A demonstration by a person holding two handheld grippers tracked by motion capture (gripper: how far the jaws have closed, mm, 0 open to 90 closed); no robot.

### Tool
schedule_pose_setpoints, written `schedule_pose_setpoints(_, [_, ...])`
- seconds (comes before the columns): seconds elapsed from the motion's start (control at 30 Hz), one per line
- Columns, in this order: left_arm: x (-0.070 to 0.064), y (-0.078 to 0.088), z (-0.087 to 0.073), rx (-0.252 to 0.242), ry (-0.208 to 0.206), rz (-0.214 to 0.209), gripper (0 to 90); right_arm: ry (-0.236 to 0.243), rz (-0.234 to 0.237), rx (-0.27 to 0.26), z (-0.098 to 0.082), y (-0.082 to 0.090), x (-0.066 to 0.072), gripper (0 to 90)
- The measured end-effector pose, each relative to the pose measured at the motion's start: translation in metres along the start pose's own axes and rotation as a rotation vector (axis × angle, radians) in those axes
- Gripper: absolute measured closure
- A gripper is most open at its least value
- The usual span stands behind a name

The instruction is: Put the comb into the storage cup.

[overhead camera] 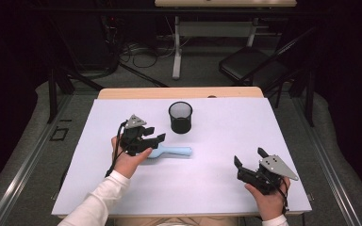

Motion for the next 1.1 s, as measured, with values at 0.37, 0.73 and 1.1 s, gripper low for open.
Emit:
schedule_pose_setpoints(0.37, [0.001, -0.022, -0.001, 0.023, 0.026, 0.017, 47.1, -0.01, 0.002, 0.002, 0.0, -0.001, -0.002, 12.8])
schedule_pose_setpoints(0.73, [-0.006, -0.042, 0.002, 0.027, 0.022, 0.01, 50.7, -0.004, 0.005, 0.004, 0.0, -0.001, -0.001, 13.3])
schedule_pose_setpoints(1.1, [-0.018, -0.063, 0.004, 0.075, 0.007, -0.01, 62.3, -0.009, 0.007, 0.001, 0.0, -0.001, -0.002, 13.5])
Point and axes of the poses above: each handheld gripper's, and its own axes: y roughly backward along the jaws, z roughly out of its top, x roughly to its left, the point moved 4 cm from there along -y, roughly forward along the jaws, and after that the axes turned 11 degrees about -y, right-handed, at the moved point
